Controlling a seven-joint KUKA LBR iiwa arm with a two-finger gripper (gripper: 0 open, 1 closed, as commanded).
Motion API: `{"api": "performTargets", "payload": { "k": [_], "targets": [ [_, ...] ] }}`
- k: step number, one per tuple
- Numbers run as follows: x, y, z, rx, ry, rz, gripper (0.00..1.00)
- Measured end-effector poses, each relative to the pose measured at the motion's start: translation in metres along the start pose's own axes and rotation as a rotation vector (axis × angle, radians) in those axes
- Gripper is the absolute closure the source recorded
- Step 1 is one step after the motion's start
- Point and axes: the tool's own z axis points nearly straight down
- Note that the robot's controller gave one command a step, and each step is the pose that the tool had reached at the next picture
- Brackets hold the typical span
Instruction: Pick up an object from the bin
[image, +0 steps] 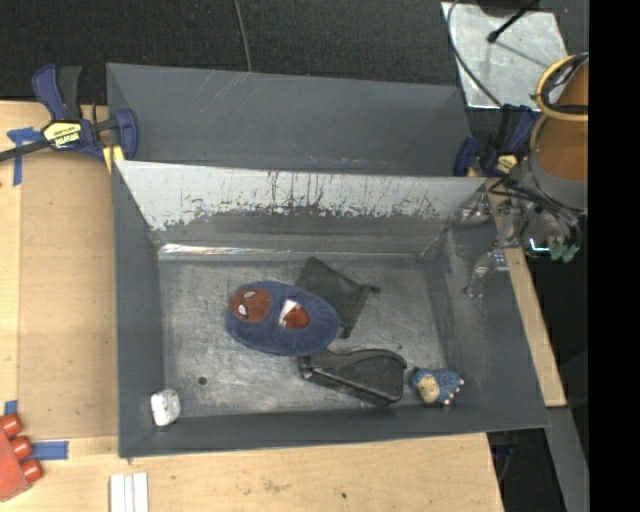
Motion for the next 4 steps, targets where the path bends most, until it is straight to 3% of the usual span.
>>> {"api": "performTargets", "payload": {
  "k": [1, 2, 3, 4],
  "targets": [
    [-0.024, 0.093, 0.048, -0.003, -0.004, -0.147, 0.0],
    [0.002, 0.14, 0.135, 0.003, -0.014, -0.085, 0.0],
    [-0.003, 0.14, 0.129, 0.001, -0.031, -0.084, 1.0],
    [0.018, 0.154, -0.012, 0.003, -0.014, -0.466, 1.0]
  ]
}}
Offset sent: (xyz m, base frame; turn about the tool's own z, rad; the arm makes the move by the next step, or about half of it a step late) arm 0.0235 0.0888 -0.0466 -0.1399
